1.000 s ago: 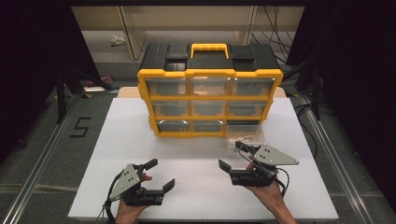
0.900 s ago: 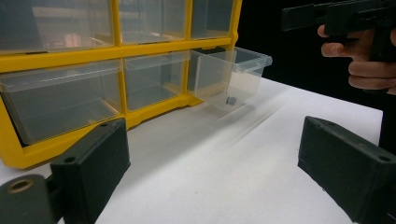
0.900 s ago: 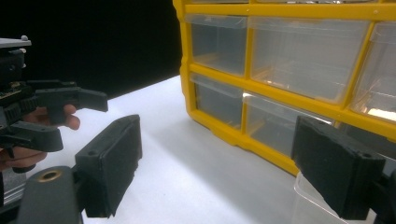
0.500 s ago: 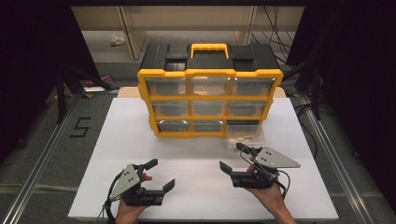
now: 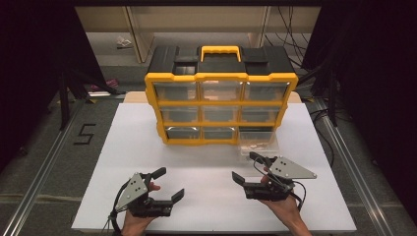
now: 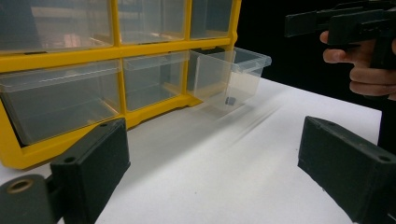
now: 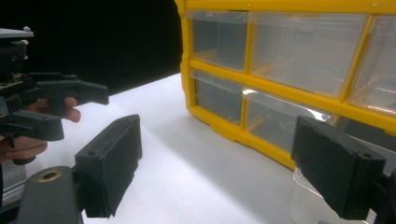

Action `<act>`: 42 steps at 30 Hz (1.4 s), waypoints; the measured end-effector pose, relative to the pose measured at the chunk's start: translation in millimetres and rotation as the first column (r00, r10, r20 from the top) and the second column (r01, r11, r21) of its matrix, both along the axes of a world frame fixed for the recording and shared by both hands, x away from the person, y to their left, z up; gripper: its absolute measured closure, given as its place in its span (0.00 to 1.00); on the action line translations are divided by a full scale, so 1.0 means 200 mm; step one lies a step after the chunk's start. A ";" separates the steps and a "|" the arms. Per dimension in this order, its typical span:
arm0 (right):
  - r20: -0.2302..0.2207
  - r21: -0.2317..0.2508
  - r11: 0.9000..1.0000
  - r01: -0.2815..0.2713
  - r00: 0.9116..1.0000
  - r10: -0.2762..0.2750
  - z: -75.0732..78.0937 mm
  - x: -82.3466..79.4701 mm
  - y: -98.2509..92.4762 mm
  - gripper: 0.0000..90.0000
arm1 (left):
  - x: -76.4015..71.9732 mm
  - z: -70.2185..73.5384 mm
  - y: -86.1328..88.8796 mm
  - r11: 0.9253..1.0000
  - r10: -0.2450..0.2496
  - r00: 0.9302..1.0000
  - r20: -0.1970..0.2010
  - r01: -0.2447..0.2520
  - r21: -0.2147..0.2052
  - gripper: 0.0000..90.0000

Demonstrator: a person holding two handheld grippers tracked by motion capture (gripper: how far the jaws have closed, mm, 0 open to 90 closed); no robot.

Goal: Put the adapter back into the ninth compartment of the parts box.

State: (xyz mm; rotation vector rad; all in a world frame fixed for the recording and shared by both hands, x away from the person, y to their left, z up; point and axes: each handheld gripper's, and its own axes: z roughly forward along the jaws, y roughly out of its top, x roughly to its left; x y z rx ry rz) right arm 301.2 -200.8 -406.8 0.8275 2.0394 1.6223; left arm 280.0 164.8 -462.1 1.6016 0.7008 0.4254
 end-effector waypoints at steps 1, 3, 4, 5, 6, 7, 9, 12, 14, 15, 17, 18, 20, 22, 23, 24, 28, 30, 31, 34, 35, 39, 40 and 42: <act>0.002 0.000 1.000 0.000 1.000 0.000 0.00 0.00 0.00 0.19 | 0.00 0.00 0.00 1.000 0.000 1.000 0.000 0.000 0.000 0.09; 0.004 0.001 1.000 0.000 1.000 0.000 0.00 0.00 0.00 0.19 | 0.00 0.00 0.00 1.000 -0.001 1.000 0.000 0.001 0.000 0.09; 0.003 0.002 1.000 0.001 1.000 -0.001 0.00 -0.01 -0.01 0.19 | 0.00 0.00 0.00 1.000 -0.001 1.000 0.000 0.001 0.000 0.09; 0.004 0.003 1.000 0.000 1.000 0.000 0.00 -0.01 -0.01 0.19 | 0.00 0.00 0.00 1.000 -0.001 1.000 0.000 0.001 0.000 0.09; 0.004 0.003 1.000 0.000 1.000 0.000 0.00 -0.01 -0.01 0.19 | 0.00 0.00 0.00 1.000 -0.001 1.000 0.000 0.001 0.000 0.09; 0.005 0.003 1.000 0.001 1.000 -0.001 0.00 -0.01 -0.01 0.19 | 0.00 0.00 0.00 1.000 -0.001 1.000 0.000 0.001 -0.001 0.09; 0.006 0.002 1.000 0.002 1.000 -0.002 -0.01 -0.01 -0.01 0.19 | 0.00 0.00 0.00 1.000 0.000 1.000 0.000 0.000 -0.003 0.09; 0.007 0.003 1.000 0.006 1.000 -0.006 -0.01 -0.01 -0.02 0.19 | 0.00 0.00 0.00 1.000 0.000 1.000 -0.001 0.000 -0.008 0.09; 0.008 0.004 1.000 0.007 1.000 -0.007 -0.01 -0.01 -0.02 0.19 | 0.00 0.00 0.00 1.000 -0.001 1.000 -0.002 0.001 -0.011 0.09; 0.010 0.006 1.000 0.007 1.000 -0.008 -0.02 -0.02 -0.03 0.19 | 0.00 0.00 0.00 1.000 -0.002 1.000 -0.001 0.002 -0.012 0.09; 0.011 0.007 1.000 0.008 1.000 -0.008 -0.02 -0.02 -0.03 0.19 | 0.00 0.00 0.00 1.000 -0.002 1.000 -0.001 0.002 -0.013 0.09; 0.011 0.007 1.000 0.008 1.000 -0.009 -0.02 -0.02 -0.03 0.19 | 0.00 0.00 0.00 1.000 -0.002 1.000 -0.002 0.002 -0.013 0.09; 0.011 0.008 1.000 0.010 1.000 -0.010 -0.02 -0.03 -0.04 0.19 | 0.00 0.00 0.00 1.000 -0.003 1.000 -0.002 0.003 -0.013 0.09; 0.013 0.007 1.000 0.012 1.000 -0.012 -0.03 -0.03 -0.04 0.19 | 0.00 0.00 0.00 1.000 -0.003 1.000 -0.002 0.003 -0.014 0.09; 0.012 0.009 1.000 0.013 1.000 -0.013 -0.03 -0.03 -0.04 0.19 | 0.00 0.00 0.00 1.000 -0.003 1.000 -0.001 0.003 -0.013 0.09; 0.013 0.009 1.000 0.014 1.000 -0.014 -0.03 -0.03 -0.05 0.19 | 0.00 0.00 0.00 1.000 -0.003 1.000 -0.001 0.003 -0.013 0.09; 0.019 0.014 1.000 0.015 1.000 -0.015 -0.03 -0.04 -0.05 0.19 | 0.00 0.00 0.00 1.000 -0.004 1.000 -0.001 0.004 -0.014 0.09; 0.018 0.018 1.000 0.016 1.000 -0.016 -0.04 -0.05 -0.06 0.19 | 0.00 0.00 0.01 1.000 -0.004 1.000 0.000 0.004 -0.018 0.09; 0.019 0.016 1.000 0.016 1.000 -0.017 -0.04 -0.05 -0.06 0.19 | 0.00 0.00 0.01 1.000 -0.004 1.000 0.000 0.004 -0.018 0.09; 0.020 0.018 1.000 0.017 1.000 -0.018 -0.04 -0.05 -0.06 0.19 | 0.00 0.00 0.00 1.000 -0.007 1.000 -0.003 0.007 -0.017 0.09; 0.018 0.017 1.000 0.019 1.000 -0.019 -0.05 -0.06 -0.07 0.19 | 0.00 0.00 0.00 1.000 -0.009 1.000 -0.003 0.009 -0.017 0.09; 0.018 0.018 1.000 0.019 1.000 -0.019 -0.06 -0.06 -0.07 0.19 | 0.00 0.00 0.00 1.000 -0.012 1.000 -0.001 0.012 -0.017 0.09; 0.016 0.017 1.000 0.021 1.000 -0.021 -0.06 -0.06 -0.07 0.19 | 0.00 0.00 0.00 1.000 -0.011 1.000 -0.001 0.011 -0.018 0.09; 0.014 0.016 1.000 0.020 1.000 -0.020 -0.07 -0.07 -0.08 0.18 | 0.00 0.00 0.00 1.000 -0.012 1.000 -0.001 0.012 -0.019 0.09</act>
